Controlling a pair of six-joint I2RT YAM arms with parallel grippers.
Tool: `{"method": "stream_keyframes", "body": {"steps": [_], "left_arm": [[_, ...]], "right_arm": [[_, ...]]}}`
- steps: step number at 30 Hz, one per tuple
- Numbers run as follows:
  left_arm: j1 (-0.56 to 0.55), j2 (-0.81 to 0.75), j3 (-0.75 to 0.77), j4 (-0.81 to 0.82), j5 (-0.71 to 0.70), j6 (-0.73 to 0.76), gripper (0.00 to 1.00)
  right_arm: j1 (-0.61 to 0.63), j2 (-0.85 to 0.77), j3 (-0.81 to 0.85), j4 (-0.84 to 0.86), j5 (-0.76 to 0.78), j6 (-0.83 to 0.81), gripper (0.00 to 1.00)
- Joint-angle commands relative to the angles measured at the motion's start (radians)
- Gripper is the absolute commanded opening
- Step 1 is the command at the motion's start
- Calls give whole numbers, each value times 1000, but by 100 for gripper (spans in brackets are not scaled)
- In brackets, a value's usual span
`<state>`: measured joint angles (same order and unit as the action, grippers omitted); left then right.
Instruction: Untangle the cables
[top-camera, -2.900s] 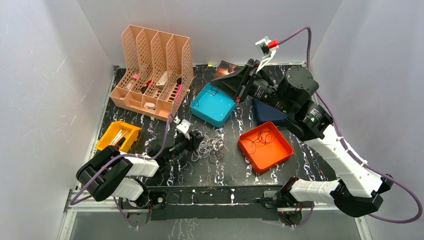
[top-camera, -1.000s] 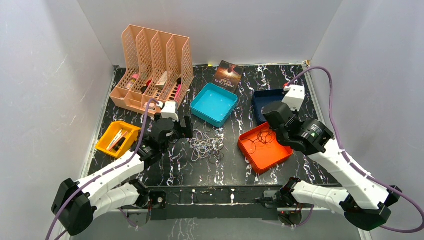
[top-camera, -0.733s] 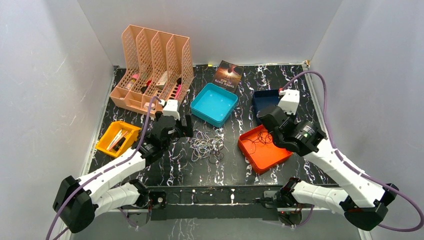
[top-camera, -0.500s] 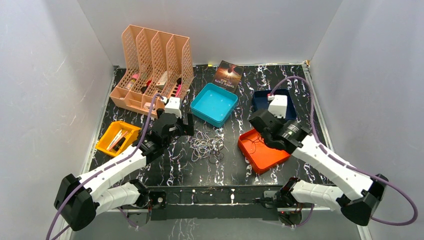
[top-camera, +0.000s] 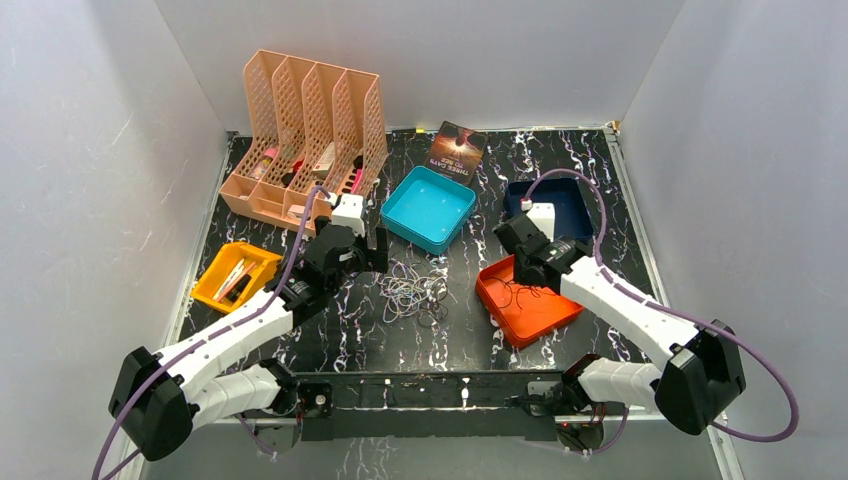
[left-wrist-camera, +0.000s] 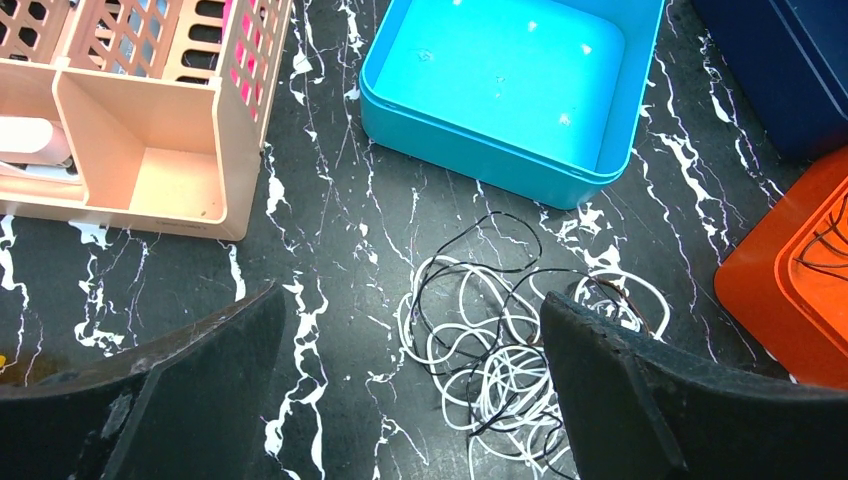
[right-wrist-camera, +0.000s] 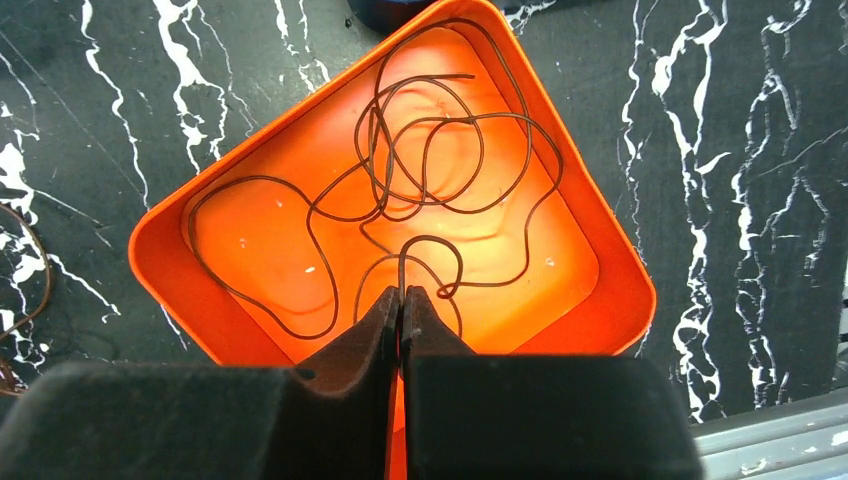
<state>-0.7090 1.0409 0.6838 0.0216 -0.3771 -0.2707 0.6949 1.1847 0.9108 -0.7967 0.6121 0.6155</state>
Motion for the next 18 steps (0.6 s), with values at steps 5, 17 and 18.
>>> {"method": "stream_keyframes", "body": {"steps": [5, 17, 18], "left_arm": [[3, -21, 32, -16, 3, 12, 98], [3, 10, 50, -54, 24, -7, 98], [3, 13, 50, -58, 24, -14, 98]], "right_arm": [[-76, -19, 7, 114, -148, -92, 37], [-77, -85, 75, 70, -109, -112, 43], [-78, -84, 74, 70, -106, -116, 40]]}}
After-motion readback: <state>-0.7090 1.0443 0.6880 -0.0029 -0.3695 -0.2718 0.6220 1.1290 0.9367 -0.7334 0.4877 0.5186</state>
